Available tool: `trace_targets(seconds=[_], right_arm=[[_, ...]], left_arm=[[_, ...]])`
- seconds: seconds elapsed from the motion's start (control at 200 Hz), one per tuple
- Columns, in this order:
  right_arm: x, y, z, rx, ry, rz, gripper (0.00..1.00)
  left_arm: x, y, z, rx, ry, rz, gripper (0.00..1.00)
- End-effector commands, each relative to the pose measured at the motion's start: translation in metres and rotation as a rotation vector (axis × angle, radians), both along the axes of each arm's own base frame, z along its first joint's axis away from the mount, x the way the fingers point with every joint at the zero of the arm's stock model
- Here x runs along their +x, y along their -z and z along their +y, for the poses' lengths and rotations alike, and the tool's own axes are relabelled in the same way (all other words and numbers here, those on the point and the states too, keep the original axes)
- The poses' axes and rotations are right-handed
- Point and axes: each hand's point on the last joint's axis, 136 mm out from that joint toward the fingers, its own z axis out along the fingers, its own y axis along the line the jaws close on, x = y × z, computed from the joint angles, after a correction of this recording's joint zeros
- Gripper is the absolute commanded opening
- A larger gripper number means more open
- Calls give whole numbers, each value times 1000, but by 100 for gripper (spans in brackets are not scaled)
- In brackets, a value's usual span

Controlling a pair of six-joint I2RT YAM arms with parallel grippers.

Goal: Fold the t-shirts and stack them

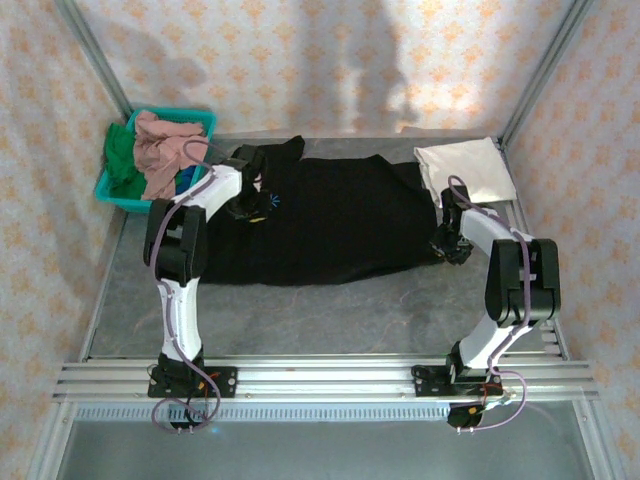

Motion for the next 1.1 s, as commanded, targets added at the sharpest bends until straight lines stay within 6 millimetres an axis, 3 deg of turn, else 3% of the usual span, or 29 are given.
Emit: trace_targets(seconds=[0.0, 0.21, 0.485, 0.565, 0.661, 0.776, 0.941, 1.091], right_arm=[[0, -12, -13, -72, 1, -18, 24], [3, -11, -18, -99, 14, -31, 10], [6, -14, -14, -77, 9, -56, 3], [4, -11, -12, -64, 4, -45, 5], [-1, -11, -9, -48, 3, -29, 24], [0, -7, 3, 22, -5, -47, 34], [1, 1, 6, 40, 5, -48, 31], [3, 1, 7, 48, 12, -53, 17]], left_arm=[[7, -26, 2, -12, -14, -72, 0], [3, -33, 2, -21, -21, -89, 0], [-2, -50, 7, -1, -27, -117, 0], [-3, -50, 6, -4, -30, -116, 0], [-4, -49, 6, -10, -35, -112, 0], [-4, -49, 7, -6, -40, -112, 0], [-5, -52, 8, -2, -43, -119, 0], [-7, -52, 10, 11, -42, -111, 0]])
